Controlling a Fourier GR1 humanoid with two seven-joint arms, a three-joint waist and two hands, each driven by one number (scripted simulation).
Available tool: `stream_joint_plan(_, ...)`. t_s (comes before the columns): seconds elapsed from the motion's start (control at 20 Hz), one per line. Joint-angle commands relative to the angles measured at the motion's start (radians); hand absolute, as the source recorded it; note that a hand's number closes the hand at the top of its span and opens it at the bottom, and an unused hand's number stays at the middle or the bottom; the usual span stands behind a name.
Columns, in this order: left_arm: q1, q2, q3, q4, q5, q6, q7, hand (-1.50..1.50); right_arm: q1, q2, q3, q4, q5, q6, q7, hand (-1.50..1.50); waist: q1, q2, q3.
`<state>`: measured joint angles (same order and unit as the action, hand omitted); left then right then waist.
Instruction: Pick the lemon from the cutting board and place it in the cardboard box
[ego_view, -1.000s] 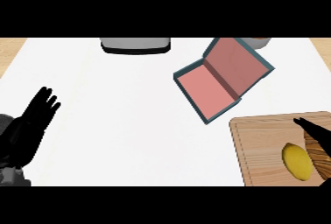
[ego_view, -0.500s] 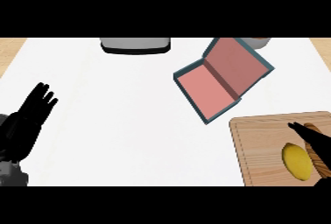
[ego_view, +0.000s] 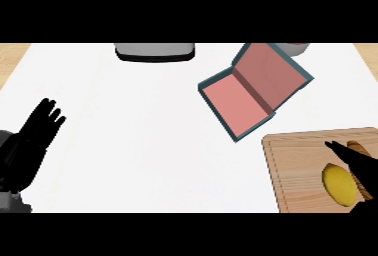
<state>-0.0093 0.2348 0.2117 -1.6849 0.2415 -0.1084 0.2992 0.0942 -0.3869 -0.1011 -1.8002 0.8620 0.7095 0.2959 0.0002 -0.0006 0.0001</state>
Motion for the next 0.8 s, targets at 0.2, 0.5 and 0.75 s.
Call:
stream_joint_plan(0.2, -0.022, 0.002, 0.019, 0.073, -0.005, -0.040, -0.041, 0.00, -0.068, 0.022, 0.055, 0.116, 0.085, -0.146, -0.116, 1.50, 0.002, 0.001, 0.000)
stream_joint_plan(0.5, -0.004, -0.047, -0.022, 0.008, -0.064, 0.008, -0.022, 0.00, -0.022, -0.006, 0.022, 0.159, 0.110, -0.196, -0.229, 1.50, 0.000, 0.000, 0.000)
stream_joint_plan(0.75, -0.094, -0.034, -0.048, 0.040, -0.028, -0.024, 0.010, 0.00, -0.330, 0.376, 0.349, 0.156, 0.246, -0.143, 0.222, 1.50, 0.096, 0.019, -0.003)
